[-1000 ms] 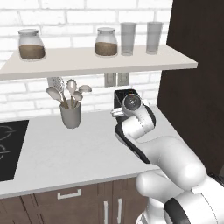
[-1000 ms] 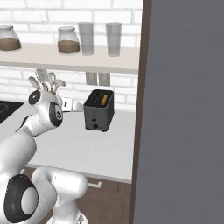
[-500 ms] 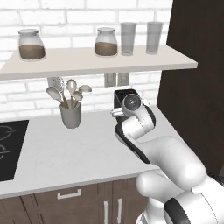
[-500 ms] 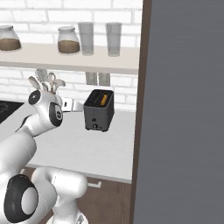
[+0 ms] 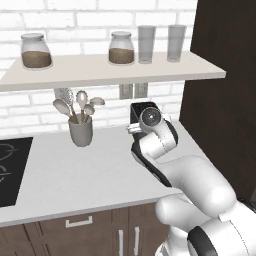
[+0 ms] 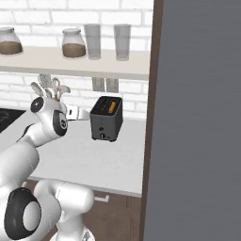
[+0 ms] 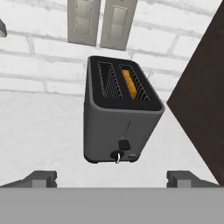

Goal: Start the toaster. Once the lever pops up, take the bread to the plate on the dining counter.

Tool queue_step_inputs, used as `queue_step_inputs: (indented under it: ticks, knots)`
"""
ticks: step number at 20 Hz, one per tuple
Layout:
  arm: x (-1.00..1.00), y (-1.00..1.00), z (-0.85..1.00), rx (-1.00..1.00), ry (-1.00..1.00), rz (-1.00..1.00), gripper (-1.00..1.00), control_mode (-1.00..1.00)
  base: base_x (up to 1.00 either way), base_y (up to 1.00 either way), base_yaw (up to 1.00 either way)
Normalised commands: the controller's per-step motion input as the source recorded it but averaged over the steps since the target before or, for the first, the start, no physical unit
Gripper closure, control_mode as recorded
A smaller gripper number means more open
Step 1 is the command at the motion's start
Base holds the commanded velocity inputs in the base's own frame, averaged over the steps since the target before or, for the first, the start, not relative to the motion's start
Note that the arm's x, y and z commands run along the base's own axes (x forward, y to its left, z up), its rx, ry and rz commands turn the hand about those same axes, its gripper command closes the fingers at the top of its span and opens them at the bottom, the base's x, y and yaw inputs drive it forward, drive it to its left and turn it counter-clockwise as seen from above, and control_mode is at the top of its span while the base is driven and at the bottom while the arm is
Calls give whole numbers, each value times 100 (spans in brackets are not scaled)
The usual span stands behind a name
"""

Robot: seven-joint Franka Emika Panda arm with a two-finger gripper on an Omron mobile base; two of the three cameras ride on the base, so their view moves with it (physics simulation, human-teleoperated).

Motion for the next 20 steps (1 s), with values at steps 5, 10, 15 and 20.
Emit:
queue_step_inputs:
  ticks: [5, 10, 15, 20]
  knots:
    - [0, 0, 0, 0, 0, 0, -100, -100, 0, 0, 0]
    - [0, 0, 0, 0, 0, 0, -100, -100, 0, 0, 0]
    - [0, 0, 0, 0, 0, 0, -100, -100, 0, 0, 0]
    - [0, 0, 0, 0, 0, 0, -100, -100, 0, 0, 0]
